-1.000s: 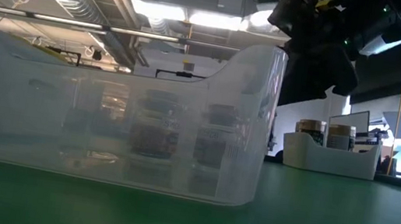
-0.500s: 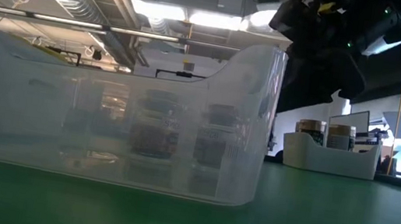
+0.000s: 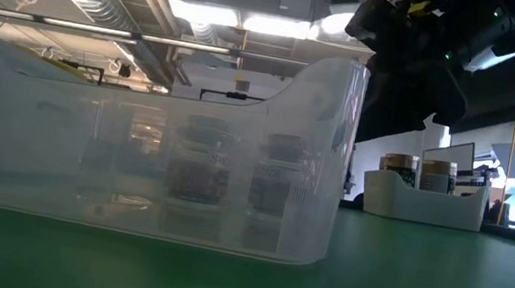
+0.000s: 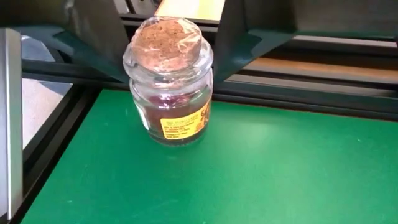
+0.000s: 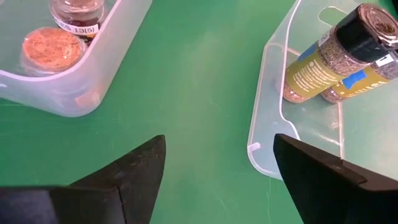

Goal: Sort spices by type
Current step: Put the brown spice bottle into the bottom transparent bin

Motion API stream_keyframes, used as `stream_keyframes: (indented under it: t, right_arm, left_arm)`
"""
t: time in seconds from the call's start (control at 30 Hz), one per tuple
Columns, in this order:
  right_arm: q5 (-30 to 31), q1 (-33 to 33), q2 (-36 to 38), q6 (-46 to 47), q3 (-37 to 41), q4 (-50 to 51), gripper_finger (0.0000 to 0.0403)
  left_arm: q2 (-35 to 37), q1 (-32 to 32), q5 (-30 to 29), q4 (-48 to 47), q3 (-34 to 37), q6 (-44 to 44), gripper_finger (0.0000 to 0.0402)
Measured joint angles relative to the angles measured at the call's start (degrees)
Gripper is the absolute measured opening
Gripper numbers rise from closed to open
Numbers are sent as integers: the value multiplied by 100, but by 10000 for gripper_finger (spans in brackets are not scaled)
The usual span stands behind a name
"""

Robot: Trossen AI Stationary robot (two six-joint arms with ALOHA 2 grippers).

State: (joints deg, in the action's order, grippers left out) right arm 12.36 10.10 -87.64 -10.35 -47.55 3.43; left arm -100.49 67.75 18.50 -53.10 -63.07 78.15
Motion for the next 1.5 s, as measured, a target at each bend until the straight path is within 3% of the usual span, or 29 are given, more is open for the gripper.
stream_keyframes:
  t: [0.13, 0.63, 0.9, 1.3, 1.5]
  right_arm:
    - [0, -1, 0, 0, 0, 3, 298]
    - [0, 1, 0, 0, 0, 65, 298]
    - [4, 1, 0, 46, 0, 512, 298]
    - [3, 1, 0, 251, 0, 713, 298]
    - [4, 1, 0, 254, 0, 660, 298]
  left_arm:
    - [0, -57, 46, -21, -2, 39, 174]
    - [366, -1281, 23, -138, -78, 538, 173]
    - [553, -2199, -318, -153, -557, -65, 173]
    - [555, -3279, -1438, -105, -1701, -1693, 173]
    - [541, -3959, -1831, -218, -1836, -2184, 173]
